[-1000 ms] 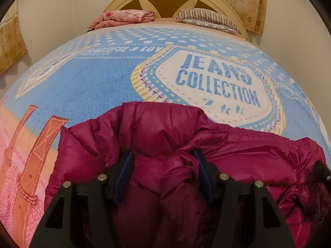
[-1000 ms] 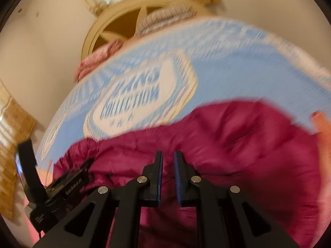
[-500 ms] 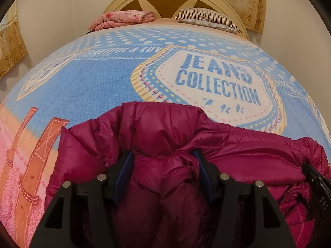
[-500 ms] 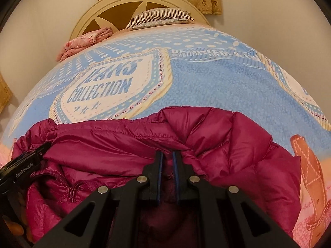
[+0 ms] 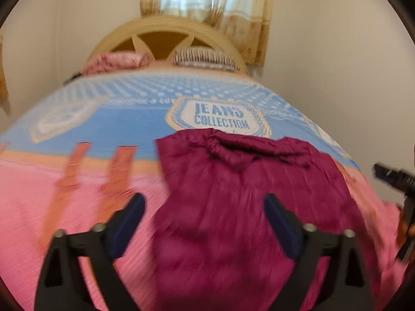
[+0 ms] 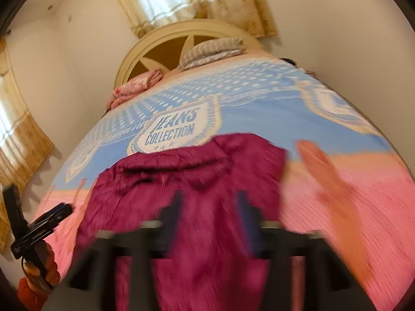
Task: Fold large clothes
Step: 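Fold the jacket over with both grippers and release, then move both open grippers to the end of the folded magenta jacket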
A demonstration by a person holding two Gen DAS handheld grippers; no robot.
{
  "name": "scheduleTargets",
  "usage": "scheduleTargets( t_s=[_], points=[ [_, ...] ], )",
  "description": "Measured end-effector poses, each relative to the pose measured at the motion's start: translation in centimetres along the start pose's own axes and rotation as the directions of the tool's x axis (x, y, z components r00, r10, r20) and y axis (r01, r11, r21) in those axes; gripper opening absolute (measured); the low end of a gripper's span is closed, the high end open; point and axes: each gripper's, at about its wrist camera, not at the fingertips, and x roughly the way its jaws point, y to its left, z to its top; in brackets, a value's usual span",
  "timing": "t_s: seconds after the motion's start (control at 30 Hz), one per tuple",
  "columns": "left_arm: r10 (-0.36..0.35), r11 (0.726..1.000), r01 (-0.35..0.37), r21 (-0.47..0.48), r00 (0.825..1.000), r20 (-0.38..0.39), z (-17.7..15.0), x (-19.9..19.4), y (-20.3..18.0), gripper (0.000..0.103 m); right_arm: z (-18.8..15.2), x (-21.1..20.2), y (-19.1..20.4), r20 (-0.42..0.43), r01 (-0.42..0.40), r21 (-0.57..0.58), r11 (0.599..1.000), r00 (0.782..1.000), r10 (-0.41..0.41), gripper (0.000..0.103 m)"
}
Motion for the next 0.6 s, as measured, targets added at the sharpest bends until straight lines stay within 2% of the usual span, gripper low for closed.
scheduleTargets(
  t_s=[0.07,0.17,0.27,0.4,0.5,0.6],
  points=[
    [0.003,1.0,-0.003,0.011,1.0,0.017,-2.1,-3.2,1.1,0.101,-2.2,-4.7,-1.3,0.03,0.009,-0.009,1.0,1.0,-0.009,0.073],
    [0.014,1.0,-0.014,-0.004,1.0,-0.011,-5.9,-7.1,3.2,0.101,-5.7,-10.6,-3.2,0.025,0.061,-0.031,0.998,0.998,-0.06,0.073],
    [0.039,0.999,-0.04,-0.025,0.998,-0.056,-8.9,-8.9,4.7,0.101,-8.6,-15.8,-4.4,0.024,0.108,-0.053,0.993,0.994,-0.107,0.073],
    [-0.019,0.997,0.01,-0.074,0.993,-0.118,-12.7,-9.8,5.4,0.101,-10.6,-21.3,-5.3,-0.025,0.066,-0.092,0.994,0.997,-0.069,0.073],
    [-0.014,0.998,0.006,-0.058,0.99,-0.138,-14.8,-9.7,4.3,0.101,-12.5,-21.6,-5.3,-0.064,0.096,-0.118,0.988,0.992,-0.104,0.073],
    [-0.041,0.997,0.031,-0.067,0.99,-0.138,-16.2,-9.8,3.9,0.101,-15.9,-18.7,-5.1,-0.168,0.069,-0.118,0.991,0.982,-0.089,0.073]
  ],
)
